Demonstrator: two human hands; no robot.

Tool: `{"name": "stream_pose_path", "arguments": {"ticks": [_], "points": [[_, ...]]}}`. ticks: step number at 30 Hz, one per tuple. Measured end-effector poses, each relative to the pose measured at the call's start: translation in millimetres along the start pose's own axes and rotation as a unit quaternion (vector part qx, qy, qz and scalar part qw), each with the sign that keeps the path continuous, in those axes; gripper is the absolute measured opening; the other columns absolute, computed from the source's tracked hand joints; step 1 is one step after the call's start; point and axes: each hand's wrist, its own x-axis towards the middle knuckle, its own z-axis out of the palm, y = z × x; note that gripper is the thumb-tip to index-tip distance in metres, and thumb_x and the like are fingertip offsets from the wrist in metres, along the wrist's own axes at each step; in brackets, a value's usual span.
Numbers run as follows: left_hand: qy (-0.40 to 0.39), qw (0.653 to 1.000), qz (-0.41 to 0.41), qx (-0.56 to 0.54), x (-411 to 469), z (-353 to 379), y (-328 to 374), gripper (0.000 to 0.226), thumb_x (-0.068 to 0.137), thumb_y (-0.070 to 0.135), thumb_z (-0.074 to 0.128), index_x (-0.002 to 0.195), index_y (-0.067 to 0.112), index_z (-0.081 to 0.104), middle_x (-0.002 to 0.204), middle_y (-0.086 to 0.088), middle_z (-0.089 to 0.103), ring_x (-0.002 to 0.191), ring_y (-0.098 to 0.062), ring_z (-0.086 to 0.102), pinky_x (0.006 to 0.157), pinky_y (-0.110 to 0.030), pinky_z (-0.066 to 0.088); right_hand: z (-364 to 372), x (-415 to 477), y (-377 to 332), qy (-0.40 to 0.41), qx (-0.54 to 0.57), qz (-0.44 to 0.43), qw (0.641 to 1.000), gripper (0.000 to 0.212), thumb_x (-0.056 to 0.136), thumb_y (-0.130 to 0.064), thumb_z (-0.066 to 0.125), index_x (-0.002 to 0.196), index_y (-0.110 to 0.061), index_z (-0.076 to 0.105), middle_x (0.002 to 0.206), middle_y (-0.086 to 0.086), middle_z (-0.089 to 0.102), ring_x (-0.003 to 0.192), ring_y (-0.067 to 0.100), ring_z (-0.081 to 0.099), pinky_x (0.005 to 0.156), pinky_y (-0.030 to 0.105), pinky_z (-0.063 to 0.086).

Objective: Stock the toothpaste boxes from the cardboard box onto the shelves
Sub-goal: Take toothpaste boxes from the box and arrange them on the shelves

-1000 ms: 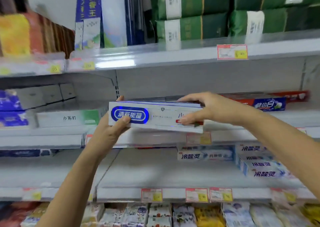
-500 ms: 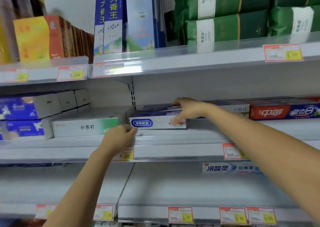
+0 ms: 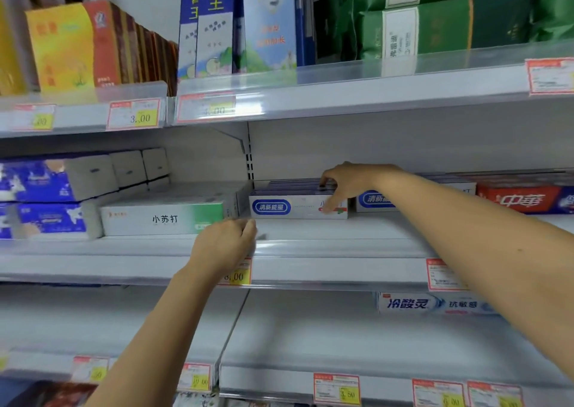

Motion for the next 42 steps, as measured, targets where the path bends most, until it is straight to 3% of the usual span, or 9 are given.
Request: {"name": "stream_pose_path", "arguments": {"ticks": [7,14,19,21,25,27,30,34,42], "points": [[0.027,1.0,0.011,0.002,1.3,2.3,-1.9,0.073,0.084,0.043,0.007,0.1,0.007,0.068,0.097,-0.013,0.066,0.086,-0.028,0.059,0.073,-0.034,0.049,2.5,2.6,12.7,-0.003,-0.031,0.024,0.999,0.076,0.073,-0.053,0.074,0.136,-0.024,0.043,0.128,0.005,0.044,0.11,0.02,0.041,0.088,0.031,0.041],[0.0,1.0,0.018,0.026,1.2,-3.8,0.7,0.07,0.091,0.041,0.009,0.096,0.006,0.07,0.079,-0.01,0.06,0.073,-0.025,0.052,0.059,-0.028,0.038,12.2,-9.1,6.7,0.018,-0.054,0.013,0.998,0.063,0.085,-0.049,0.064,0.134,-0.013,0.05,0.127,0.008,0.056,0.109,0.024,0.053,0.09,0.03,0.046],[-0.077,0.996,0.003,0.036,6.4,-13.7,3.1,0.057,0.103,0.033,0.018,0.099,0.003,0.067,0.086,-0.016,0.065,0.078,-0.028,0.057,0.07,-0.032,0.046,16.1,-39.2,2.2,0.067,-0.064,0.002,0.996,0.044,0.1,-0.033,0.041,0.137,-0.009,0.046,0.141,0.012,0.046,0.124,0.029,0.045,0.1,0.031,0.039],[-0.038,0.999,-0.002,0.031,-1.4,-18.0,13.6,0.047,0.103,0.029,0.027,0.095,0.001,0.064,0.086,-0.016,0.064,0.079,-0.031,0.058,0.067,-0.033,0.042,10.5,-64.0,-3.3,0.127,-0.017,-0.031,0.991,0.045,0.099,-0.03,0.043,0.14,-0.011,0.045,0.144,0.01,0.044,0.128,0.028,0.043,0.105,0.032,0.035],[0.178,0.974,0.108,-0.084,-41.1,-16.5,58.2,0.028,0.097,0.022,0.042,0.099,0.007,0.066,0.097,-0.008,0.065,0.09,-0.024,0.059,0.072,-0.029,0.039,5.3,-135.3,-22.7,0.265,0.092,-0.105,0.954,0.031,0.098,-0.025,0.048,0.124,-0.013,0.058,0.108,0.003,0.064,0.093,0.017,0.059,0.076,0.02,0.039],[0.203,0.952,0.146,-0.174,-66.9,-15.1,90.2,0.029,0.094,0.025,0.04,0.093,0.01,0.066,0.09,0.001,0.064,0.082,-0.012,0.056,0.069,-0.02,0.04,9.8,-172.2,-29.8,0.293,0.138,-0.113,0.939,0.022,0.097,-0.025,0.047,0.113,-0.019,0.062,0.078,-0.007,0.065,0.066,0.007,0.058,0.063,0.024,0.042],[0.14,0.94,0.154,-0.269,-105.7,0.4,129.7,0.031,0.094,0.03,0.041,0.069,0.017,0.053,0.058,0.006,0.051,0.053,-0.011,0.046,0.051,-0.02,0.033,26.6,-217.0,-24.8,0.292,0.147,-0.077,0.942,0.018,0.095,-0.032,0.05,0.086,-0.022,0.062,0.047,-0.011,0.051,0.046,0.005,0.048,0.051,0.019,0.033],[0.038,0.93,0.154,-0.332,-144.8,43.1,163.0,0.041,0.094,0.041,0.04,0.056,0.031,0.028,0.045,0.008,0.025,0.043,-0.009,0.028,0.046,-0.019,0.02,76.1,-266.5,-3.5,0.21,0.068,-0.019,0.975,0.041,0.098,-0.042,0.04,0.069,-0.02,0.057,0.054,-0.006,0.053,0.054,0.01,0.049,0.061,0.032,0.044],[-0.231,0.881,0.111,-0.399,-253.3,156.6,191.7,0.028,0.094,0.043,0.05,0.075,0.022,0.05,0.066,0.0,0.053,0.058,-0.014,0.049,0.055,-0.026,0.037,226.0,-352.5,36.5,0.056,0.111,0.092,0.988,0.027,0.093,-0.035,0.054,0.117,-0.022,0.055,0.075,-0.015,0.044,0.075,0.017,0.054,0.06,0.032,0.036]]}}
